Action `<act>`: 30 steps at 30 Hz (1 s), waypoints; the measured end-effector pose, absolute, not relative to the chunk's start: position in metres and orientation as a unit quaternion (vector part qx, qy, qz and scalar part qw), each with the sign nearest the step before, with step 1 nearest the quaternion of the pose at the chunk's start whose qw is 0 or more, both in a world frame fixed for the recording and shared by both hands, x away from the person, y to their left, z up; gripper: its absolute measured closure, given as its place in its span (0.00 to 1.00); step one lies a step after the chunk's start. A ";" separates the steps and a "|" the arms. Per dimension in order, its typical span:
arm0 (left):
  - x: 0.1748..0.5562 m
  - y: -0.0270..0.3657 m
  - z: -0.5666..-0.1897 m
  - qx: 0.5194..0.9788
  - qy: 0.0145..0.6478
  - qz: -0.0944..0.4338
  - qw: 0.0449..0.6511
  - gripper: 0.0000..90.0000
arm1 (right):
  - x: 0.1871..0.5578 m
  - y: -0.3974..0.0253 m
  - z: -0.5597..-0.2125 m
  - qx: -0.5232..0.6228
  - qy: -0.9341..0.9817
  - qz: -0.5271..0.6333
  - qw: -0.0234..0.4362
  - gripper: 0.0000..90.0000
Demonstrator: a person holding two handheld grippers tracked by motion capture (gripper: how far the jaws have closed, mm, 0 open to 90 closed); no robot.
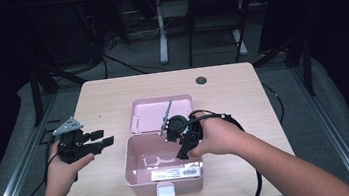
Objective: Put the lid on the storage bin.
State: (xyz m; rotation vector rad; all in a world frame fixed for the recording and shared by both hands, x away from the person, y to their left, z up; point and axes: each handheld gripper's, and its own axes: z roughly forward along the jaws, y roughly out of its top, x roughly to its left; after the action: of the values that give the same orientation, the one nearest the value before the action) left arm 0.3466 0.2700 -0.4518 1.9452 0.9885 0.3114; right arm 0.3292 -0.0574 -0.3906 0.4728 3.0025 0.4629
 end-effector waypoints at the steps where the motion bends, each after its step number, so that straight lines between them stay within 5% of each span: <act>1: 0.347 0.270 -0.452 0.788 0.399 0.123 0.453 0.50 | 0.329 -0.059 -0.390 0.157 0.975 0.154 0.036 0.61; 30: 0.345 0.258 -0.454 0.795 0.383 0.109 0.457 0.51 | 0.338 -0.100 -0.396 0.232 0.939 0.240 0.079 0.57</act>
State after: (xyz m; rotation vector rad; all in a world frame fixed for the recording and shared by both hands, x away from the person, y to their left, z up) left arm 0.3447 0.2584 -0.4540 1.9602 0.9434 0.2675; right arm 0.3378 -0.1002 -0.3961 0.6940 2.8118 0.7197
